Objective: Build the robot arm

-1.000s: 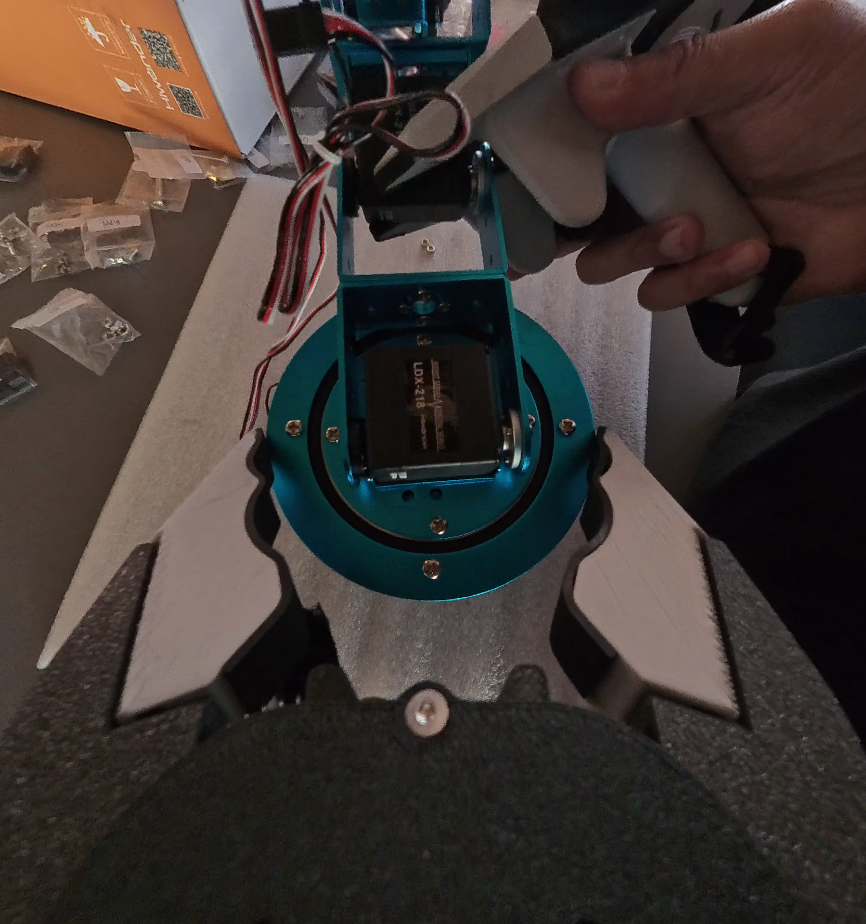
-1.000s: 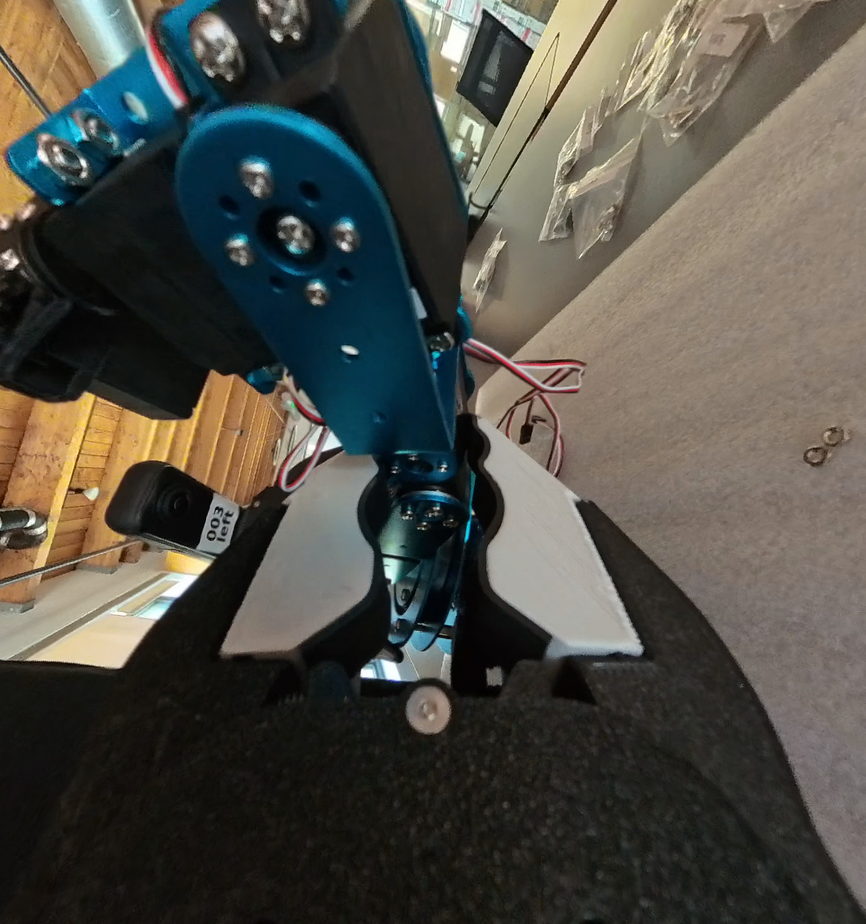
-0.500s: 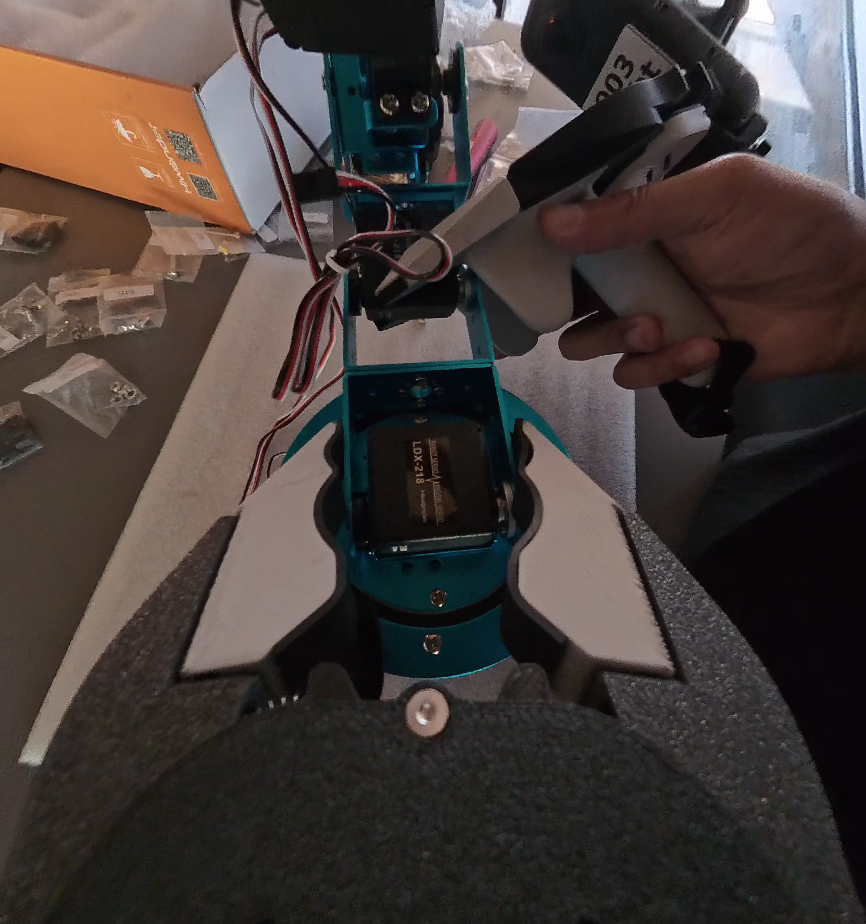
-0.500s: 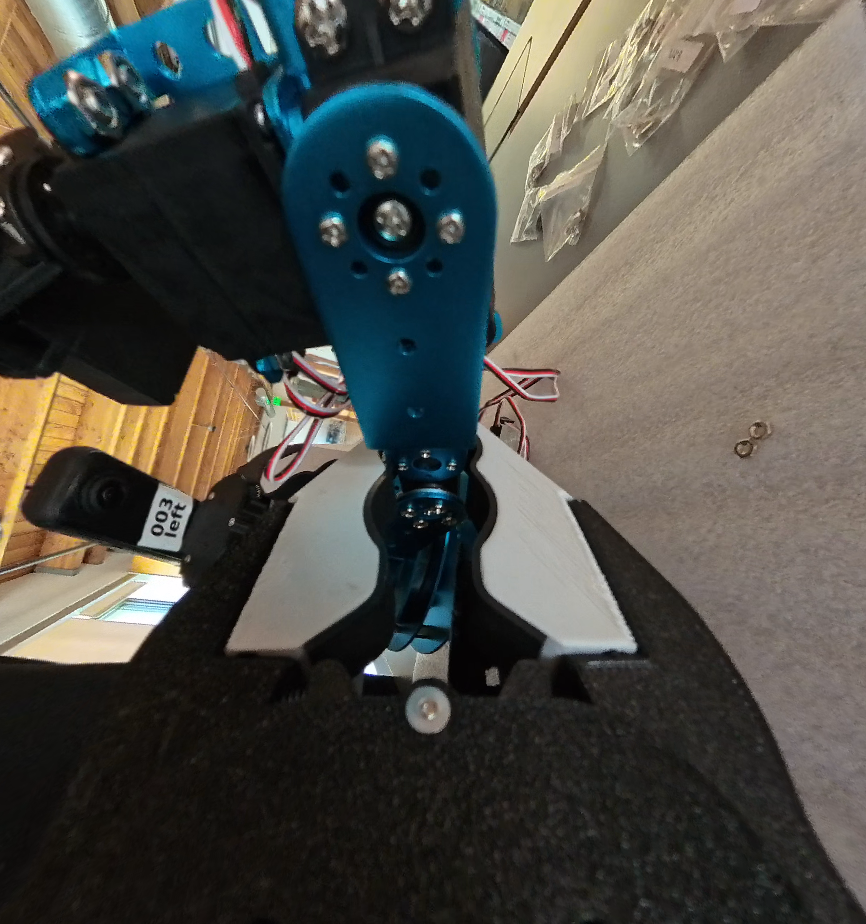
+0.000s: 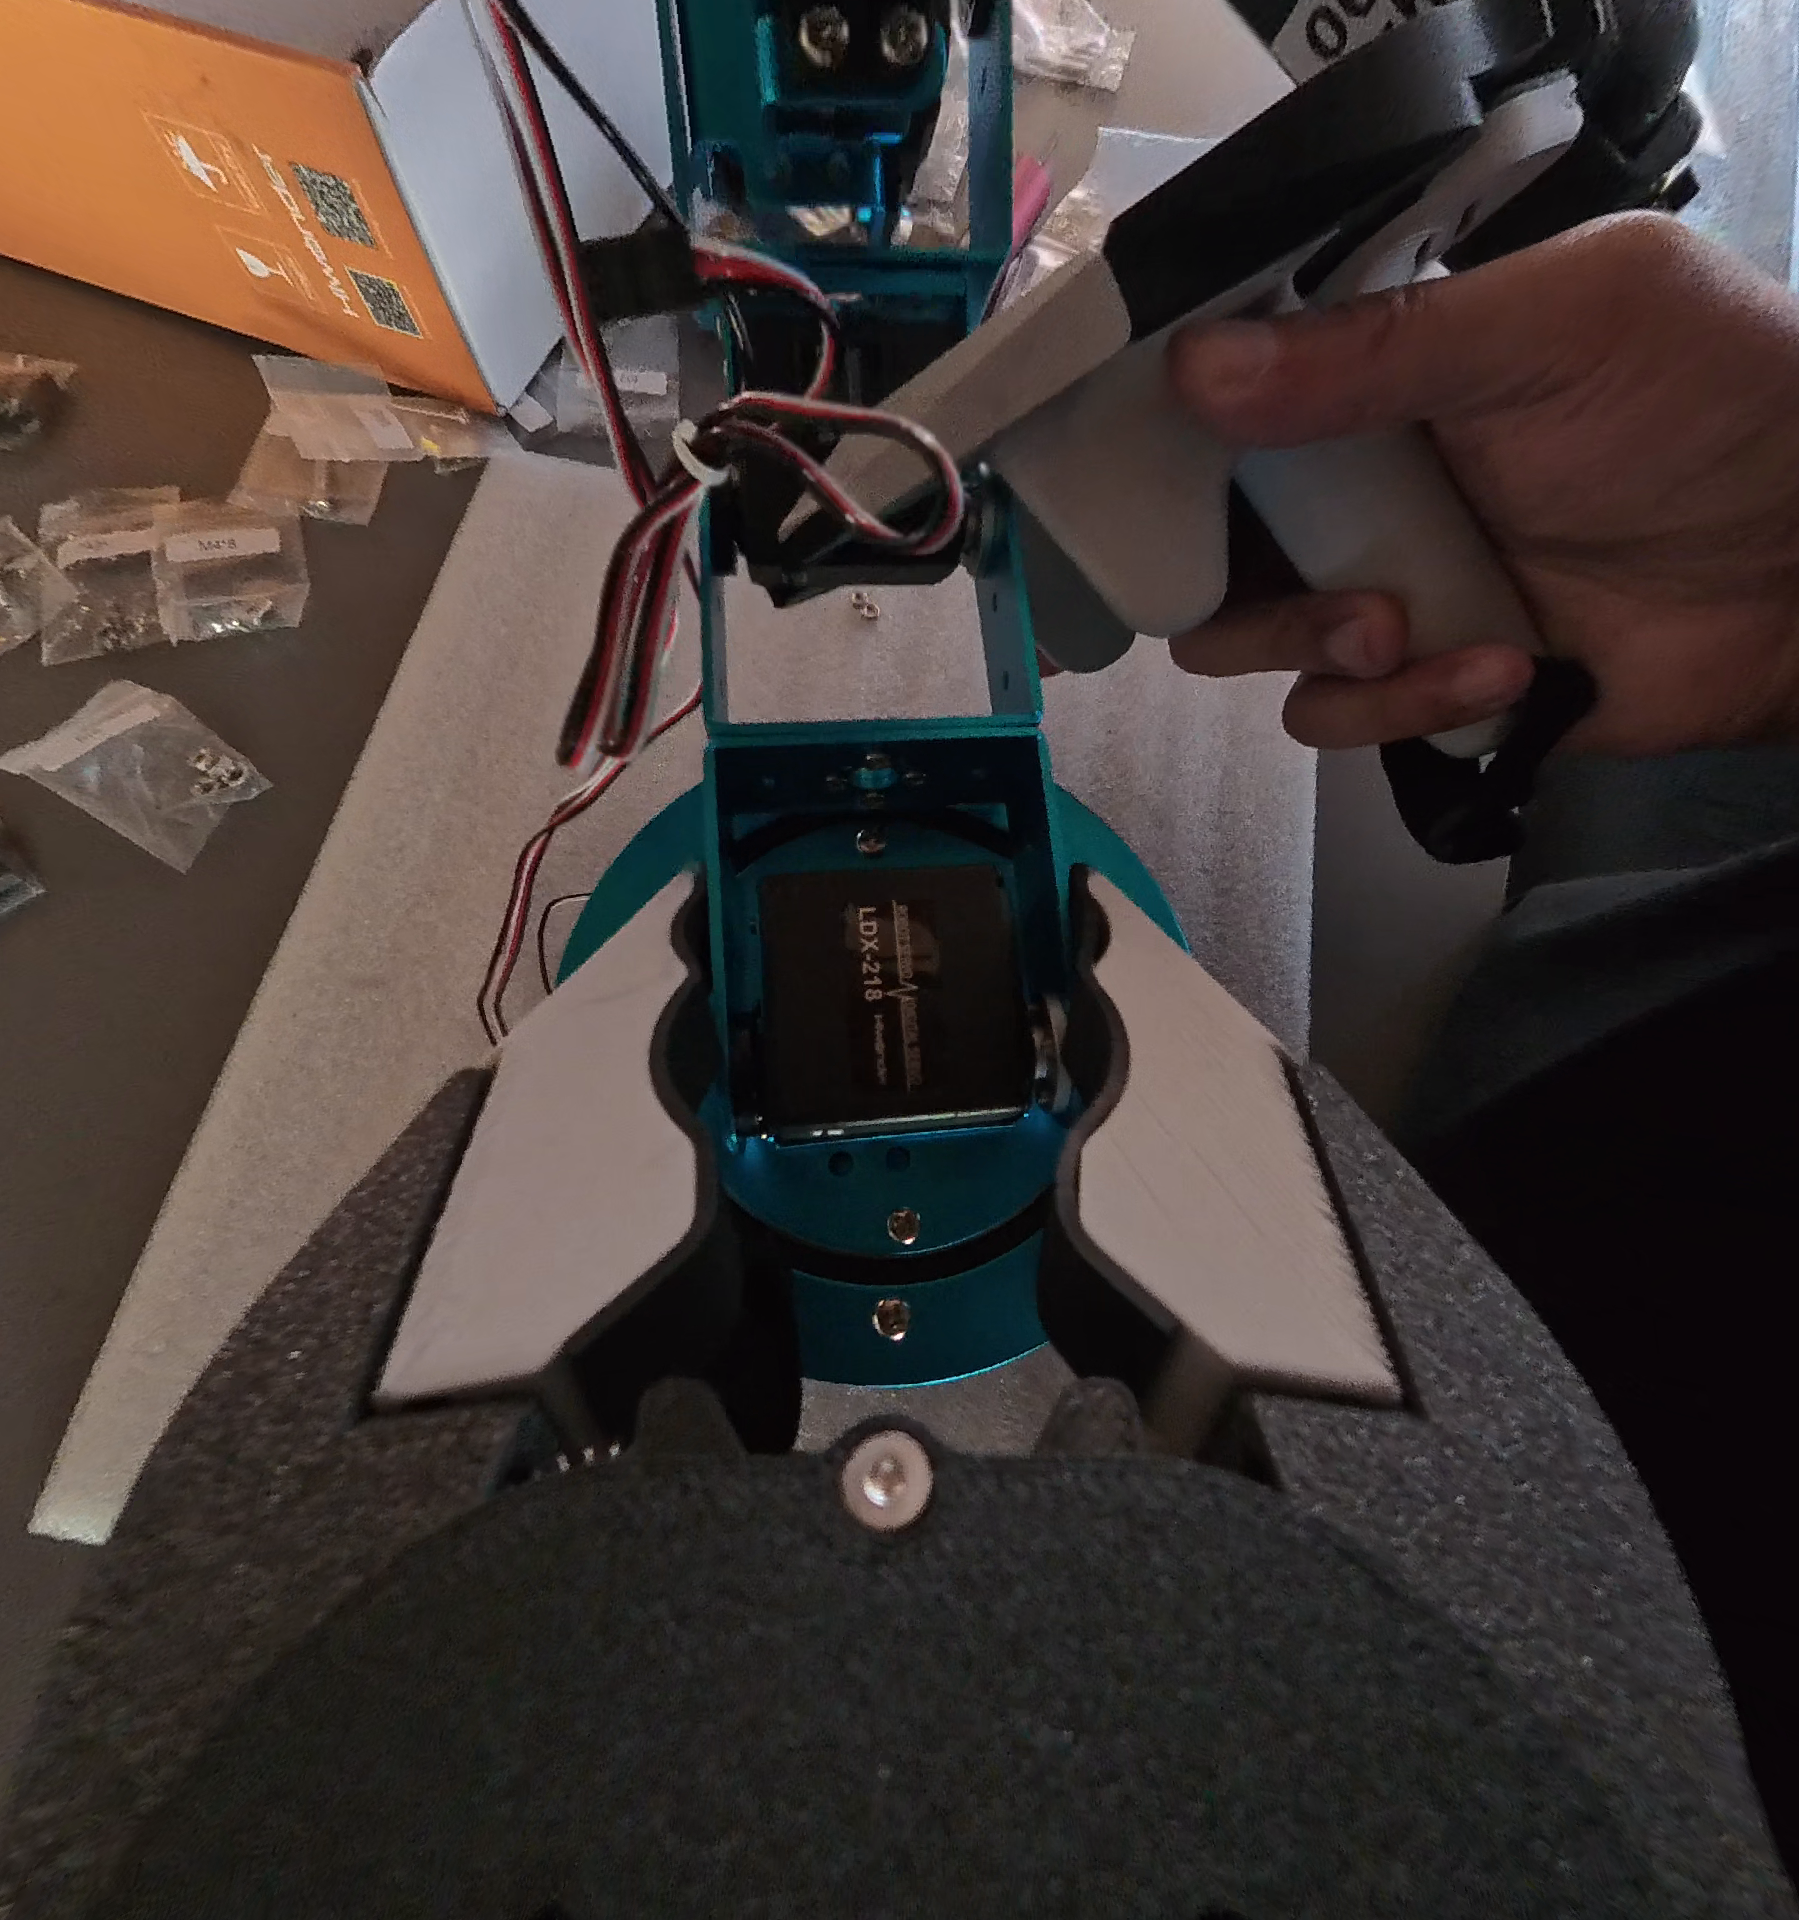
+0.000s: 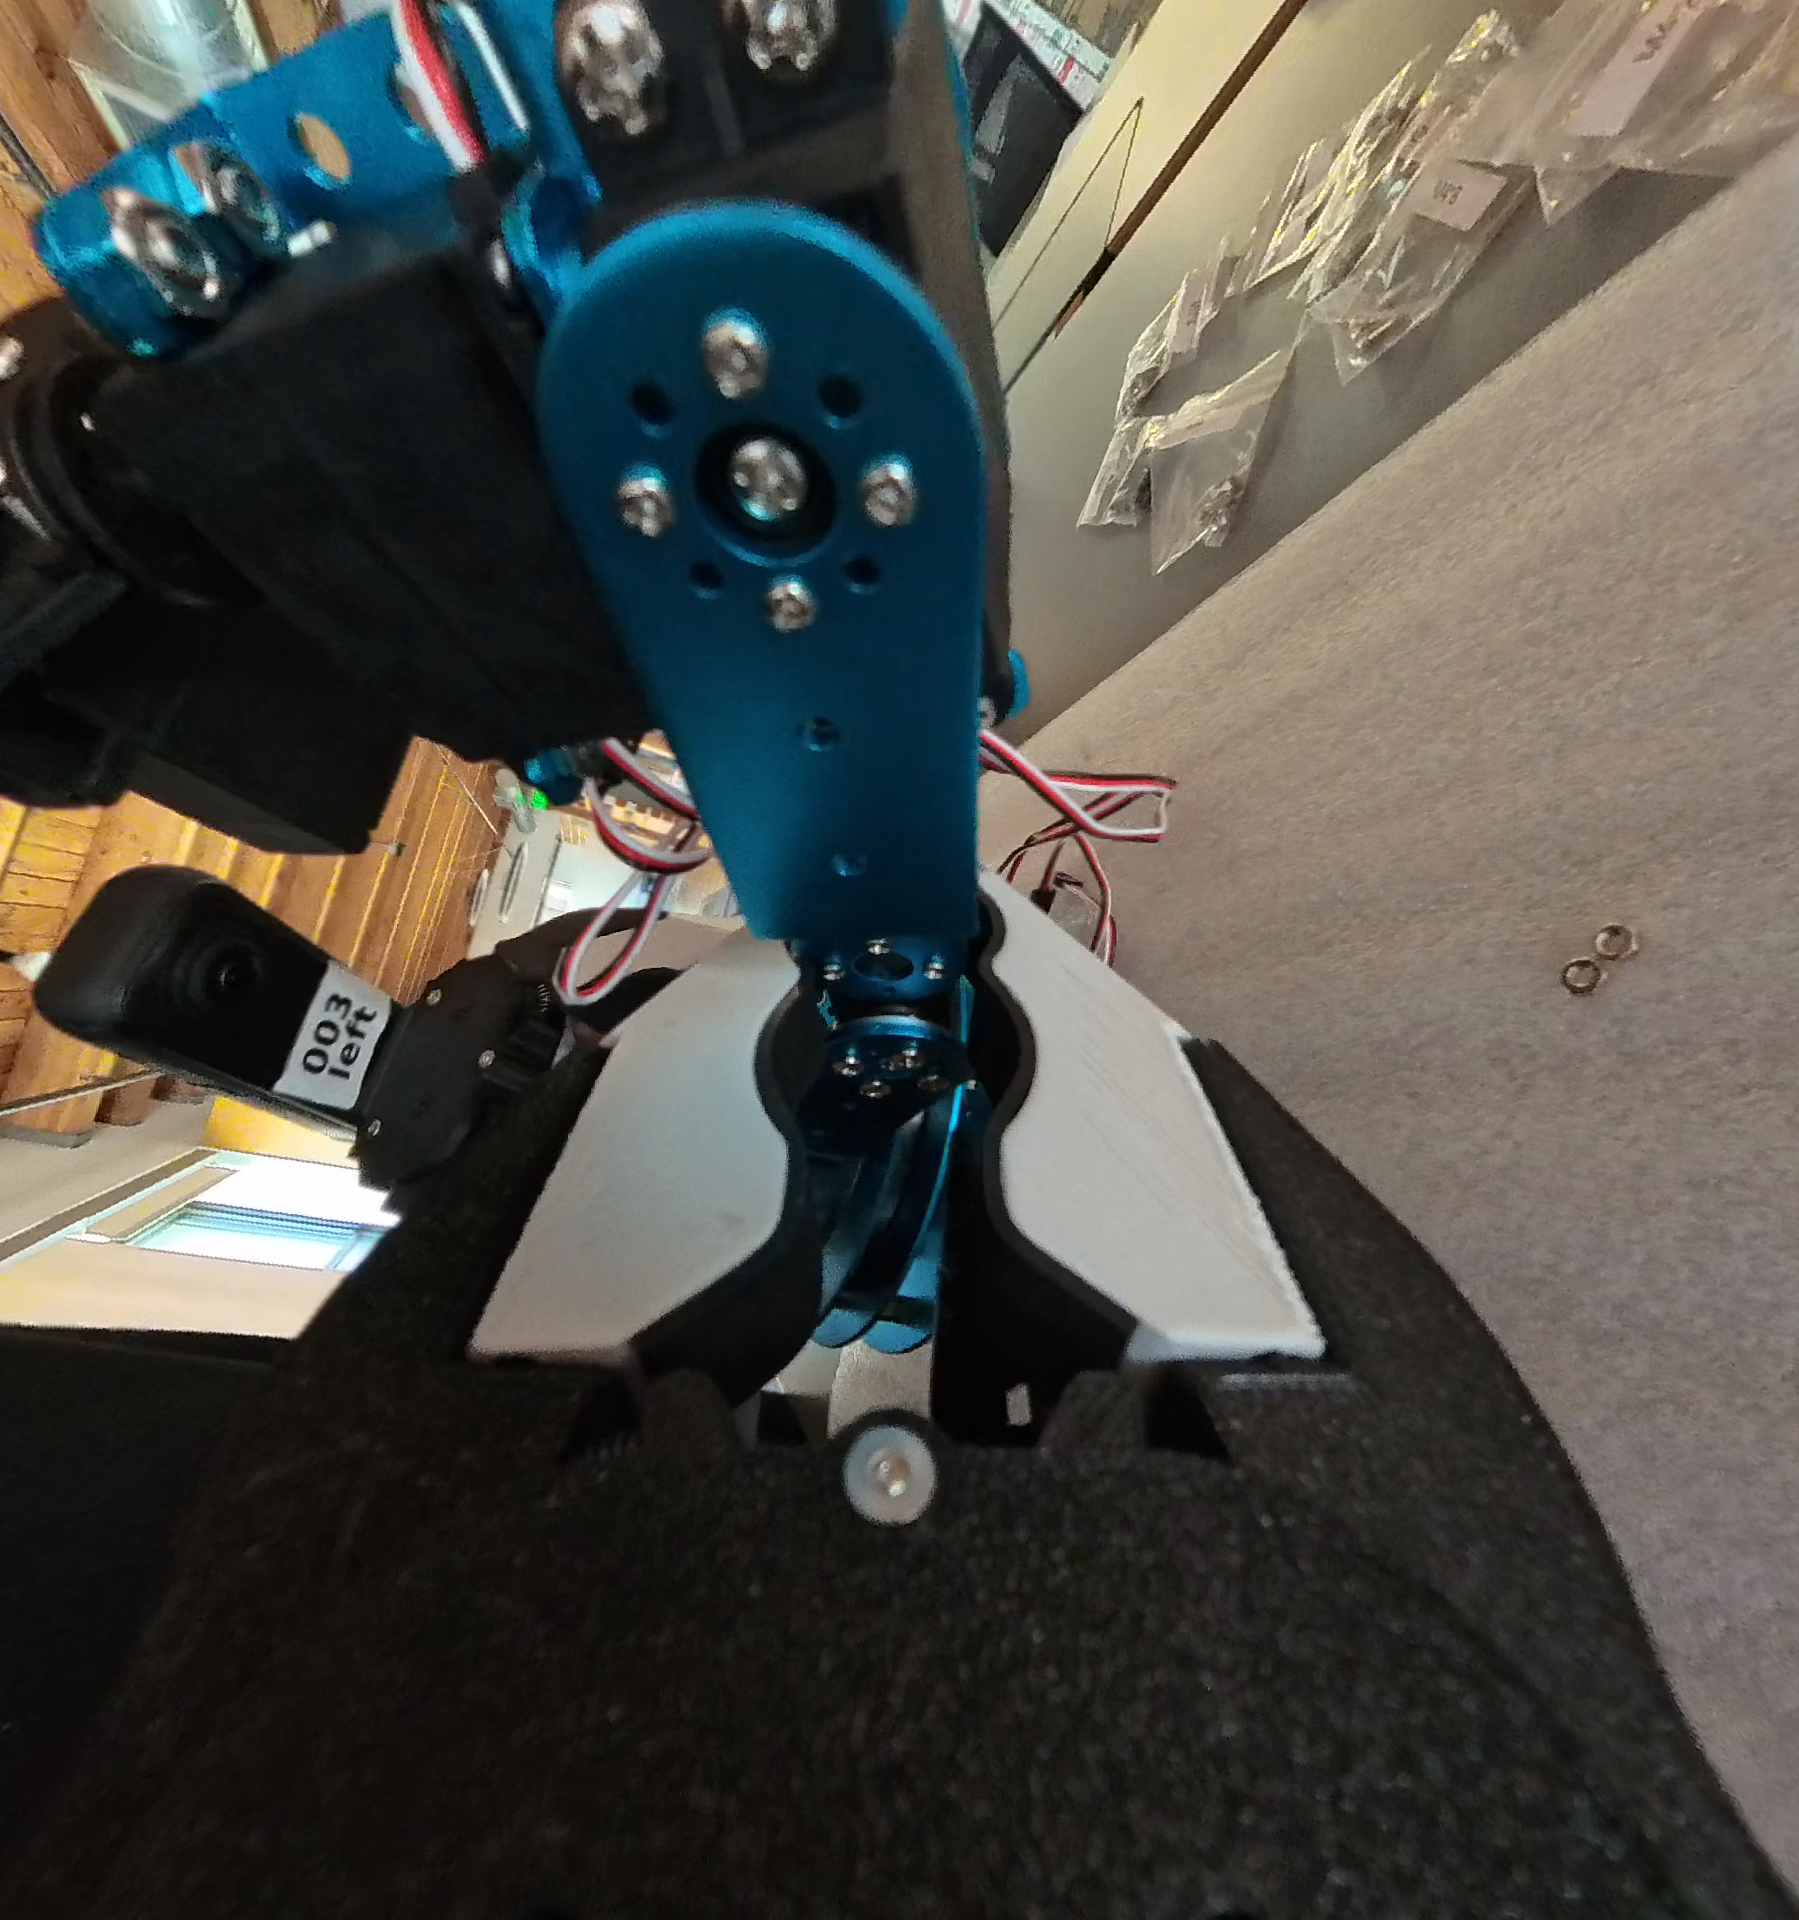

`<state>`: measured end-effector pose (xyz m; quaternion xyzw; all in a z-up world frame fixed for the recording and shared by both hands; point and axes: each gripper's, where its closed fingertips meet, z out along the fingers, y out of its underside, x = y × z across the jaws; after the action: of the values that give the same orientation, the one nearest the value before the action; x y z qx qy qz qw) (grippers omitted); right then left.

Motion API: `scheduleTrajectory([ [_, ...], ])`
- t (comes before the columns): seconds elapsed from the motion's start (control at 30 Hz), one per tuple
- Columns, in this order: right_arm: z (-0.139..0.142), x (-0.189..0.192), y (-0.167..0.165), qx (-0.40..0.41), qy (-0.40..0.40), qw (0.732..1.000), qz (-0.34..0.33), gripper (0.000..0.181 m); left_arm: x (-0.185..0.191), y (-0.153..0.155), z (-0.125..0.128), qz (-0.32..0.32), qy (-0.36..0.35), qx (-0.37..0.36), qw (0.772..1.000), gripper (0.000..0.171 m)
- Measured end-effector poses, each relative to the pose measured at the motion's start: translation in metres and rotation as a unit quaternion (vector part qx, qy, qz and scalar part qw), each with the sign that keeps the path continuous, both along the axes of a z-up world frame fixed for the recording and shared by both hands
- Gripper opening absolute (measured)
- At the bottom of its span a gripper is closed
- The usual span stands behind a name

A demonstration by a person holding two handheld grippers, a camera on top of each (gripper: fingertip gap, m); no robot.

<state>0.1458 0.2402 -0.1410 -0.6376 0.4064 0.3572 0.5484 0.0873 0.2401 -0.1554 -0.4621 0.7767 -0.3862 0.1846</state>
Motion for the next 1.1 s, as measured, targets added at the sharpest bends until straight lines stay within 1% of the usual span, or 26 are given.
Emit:
scheduleTrajectory([
  [0.1,0.0,0.001,0.0,-0.009,-0.012,1.0,0.006,0.021,0.001,-0.001,0.0,-0.005,0.011,-0.001,1.0,0.067],
  [0.17,0.0,0.002,0.001,-0.009,-0.01,1.0,0.003,0.02,0.001,-0.002,0.001,-0.017,0.003,0.001,1.0,0.069],
  [0.23,0.0,0.002,0.003,-0.013,-0.014,1.0,0.003,0.021,-0.005,-0.003,0.002,-0.04,0.005,-0.016,0.999,0.082],
  [0.27,0.0,0.002,0.003,-0.014,-0.013,1.0,0.004,0.02,-0.007,-0.002,0.004,-0.047,0.009,-0.024,0.999,0.085],
  [0.3,0.0,0.002,0.002,-0.017,-0.015,1.0,0.005,0.02,-0.008,0.0,0.004,-0.049,0.01,-0.027,0.998,0.093],
  [0.37,0.001,0.001,0.003,-0.02,-0.025,0.999,0.006,0.02,-0.008,0.006,0.0,-0.059,-0.007,0.0,0.998,0.084],
  [0.4,0.002,0.001,0.003,-0.024,-0.032,0.999,0.004,0.02,-0.008,0.007,-0.001,-0.062,-0.014,0.015,0.998,0.084],
  [0.53,0.004,0.001,0.003,-0.041,-0.056,0.998,0.006,0.02,-0.008,0.007,-0.003,-0.063,-0.002,0.023,0.998,0.084],
  [0.73,0.021,0.002,0.005,-0.068,-0.124,0.99,0.011,0.02,-0.006,0.006,-0.004,-0.062,0.007,0.034,0.997,0.085],
  [0.83,0.032,-0.002,0.006,-0.092,-0.175,0.98,0.015,0.02,-0.006,0.006,-0.004,-0.062,0.005,0.032,0.998,0.084],
  [0.87,0.035,-0.003,0.006,-0.101,-0.192,0.976,0.016,0.02,-0.006,0.006,-0.004,-0.062,0.004,0.031,0.998,0.088],
  [0.97,0.044,-0.007,0.008,-0.124,-0.242,0.962,0.02,0.02,-0.007,0.006,-0.004,-0.06,0.001,0.028,0.998,0.085],
  [1.1,0.053,-0.012,0.01,-0.148,-0.287,0.946,0.024,0.02,-0.006,0.006,-0.004,-0.061,-0.004,0.027,0.998,0.085],
])
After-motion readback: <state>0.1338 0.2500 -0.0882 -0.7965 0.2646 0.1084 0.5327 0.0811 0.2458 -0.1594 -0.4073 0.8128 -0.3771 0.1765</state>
